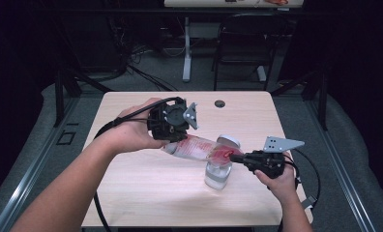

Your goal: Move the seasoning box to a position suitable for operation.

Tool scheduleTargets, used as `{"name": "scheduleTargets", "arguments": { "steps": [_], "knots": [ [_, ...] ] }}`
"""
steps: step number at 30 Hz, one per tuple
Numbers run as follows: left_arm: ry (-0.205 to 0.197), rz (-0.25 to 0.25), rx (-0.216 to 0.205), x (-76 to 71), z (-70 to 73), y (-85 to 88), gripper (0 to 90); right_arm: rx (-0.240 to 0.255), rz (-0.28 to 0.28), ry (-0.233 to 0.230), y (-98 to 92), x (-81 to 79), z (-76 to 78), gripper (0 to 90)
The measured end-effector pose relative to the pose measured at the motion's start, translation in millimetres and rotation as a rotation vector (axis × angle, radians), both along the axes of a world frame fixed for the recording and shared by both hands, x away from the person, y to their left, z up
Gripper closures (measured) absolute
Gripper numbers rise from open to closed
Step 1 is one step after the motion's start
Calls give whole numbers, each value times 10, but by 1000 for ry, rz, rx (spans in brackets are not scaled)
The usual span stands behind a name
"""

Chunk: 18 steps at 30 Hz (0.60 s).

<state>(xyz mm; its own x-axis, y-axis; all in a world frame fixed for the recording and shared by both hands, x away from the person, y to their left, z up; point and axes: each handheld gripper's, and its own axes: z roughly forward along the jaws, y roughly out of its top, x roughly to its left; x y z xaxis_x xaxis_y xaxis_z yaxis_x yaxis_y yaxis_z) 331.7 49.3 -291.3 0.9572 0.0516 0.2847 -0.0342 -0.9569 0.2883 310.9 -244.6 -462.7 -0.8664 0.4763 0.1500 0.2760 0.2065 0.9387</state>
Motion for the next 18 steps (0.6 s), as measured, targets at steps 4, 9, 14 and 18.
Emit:
{"name": "scheduleTargets", "arguments": {
  "steps": [4,9,14,18],
  "knots": [
    [-1,2,-1,-8,19,0,852,8,-3,-4,5,-6,10,896],
    [-7,-1,-5,-15,43,-1,852,10,-7,-13,4,-9,22,896],
    [-9,-4,0,-20,66,-11,853,17,-13,-14,5,-15,30,896],
    [-14,-4,-1,-19,79,-23,853,19,-12,-17,-4,-14,34,896]
  ]
}}
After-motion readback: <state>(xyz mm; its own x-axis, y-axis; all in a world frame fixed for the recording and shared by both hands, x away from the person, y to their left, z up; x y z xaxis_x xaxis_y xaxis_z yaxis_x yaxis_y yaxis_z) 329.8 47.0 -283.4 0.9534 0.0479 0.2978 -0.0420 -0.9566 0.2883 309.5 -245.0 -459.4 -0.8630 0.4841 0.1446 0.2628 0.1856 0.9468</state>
